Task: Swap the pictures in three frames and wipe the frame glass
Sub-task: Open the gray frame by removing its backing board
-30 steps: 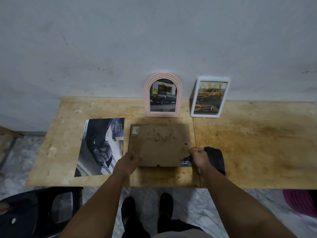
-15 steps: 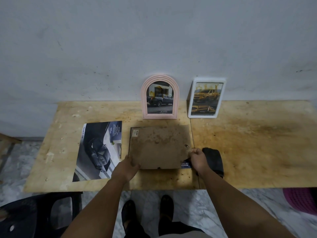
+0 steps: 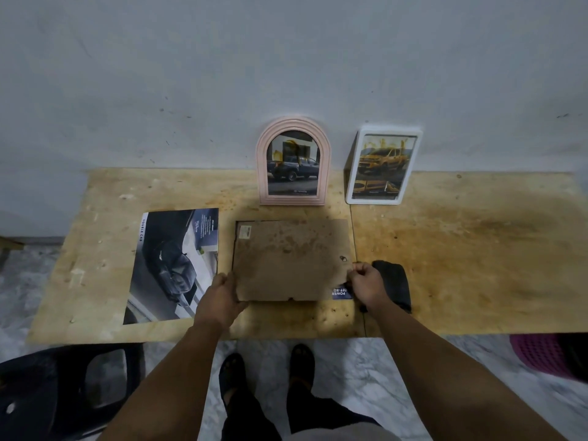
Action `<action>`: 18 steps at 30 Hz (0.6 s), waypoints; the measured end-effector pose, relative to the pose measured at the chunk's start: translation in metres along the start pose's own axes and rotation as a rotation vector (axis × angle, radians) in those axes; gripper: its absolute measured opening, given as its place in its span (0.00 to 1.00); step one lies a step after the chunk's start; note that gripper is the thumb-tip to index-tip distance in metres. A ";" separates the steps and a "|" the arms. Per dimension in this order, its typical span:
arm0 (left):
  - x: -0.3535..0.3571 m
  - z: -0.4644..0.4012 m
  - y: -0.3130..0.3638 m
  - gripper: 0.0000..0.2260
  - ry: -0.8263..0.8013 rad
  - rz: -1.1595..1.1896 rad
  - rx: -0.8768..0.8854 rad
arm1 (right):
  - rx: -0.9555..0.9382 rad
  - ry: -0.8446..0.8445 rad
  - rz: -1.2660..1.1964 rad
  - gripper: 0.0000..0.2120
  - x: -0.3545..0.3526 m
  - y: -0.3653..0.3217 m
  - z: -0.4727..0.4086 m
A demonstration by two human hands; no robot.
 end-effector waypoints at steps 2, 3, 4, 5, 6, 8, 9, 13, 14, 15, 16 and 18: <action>0.000 0.001 0.000 0.35 0.027 0.007 0.011 | 0.002 0.005 0.009 0.07 -0.001 -0.001 0.000; -0.001 0.001 0.000 0.34 0.037 0.011 0.015 | 0.008 0.011 0.009 0.07 -0.003 -0.001 0.000; -0.001 0.002 0.000 0.33 0.043 0.011 0.016 | 0.018 0.021 0.009 0.06 -0.005 -0.002 0.000; -0.002 0.002 -0.001 0.32 0.044 0.006 0.011 | 0.031 0.029 0.009 0.06 -0.007 -0.002 0.000; -0.002 0.003 -0.001 0.31 0.046 0.003 0.006 | 0.044 0.033 0.008 0.05 -0.009 -0.003 0.000; -0.003 0.002 -0.001 0.31 0.045 0.003 0.005 | 0.050 0.035 0.005 0.06 -0.013 -0.007 0.002; -0.003 0.002 -0.001 0.30 0.042 0.000 0.008 | 0.043 0.037 -0.004 0.06 -0.014 -0.009 0.003; -0.002 -0.001 -0.003 0.30 0.032 -0.007 0.010 | 0.027 0.099 -0.121 0.06 -0.016 -0.015 0.016; -0.002 -0.003 -0.003 0.28 0.024 -0.018 0.017 | 0.031 0.112 -0.169 0.08 -0.015 -0.016 0.020; -0.003 -0.004 -0.003 0.26 0.013 -0.042 0.028 | 0.034 0.116 -0.218 0.10 -0.015 -0.016 0.023; -0.004 -0.007 -0.002 0.24 -0.002 -0.072 0.039 | 0.036 0.114 -0.263 0.12 -0.014 -0.015 0.026; -0.006 -0.010 0.000 0.21 -0.026 -0.114 0.047 | 0.054 0.104 -0.341 0.16 -0.013 -0.012 0.030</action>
Point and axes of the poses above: each hand's wrist, its own z-axis away from the middle knuckle, its own x-axis out of the palm, y = z × x, the point moved 3 cm from there along -z, towards the middle knuckle, and after that the axes turned 5 degrees about y, right-handed, at the moved point
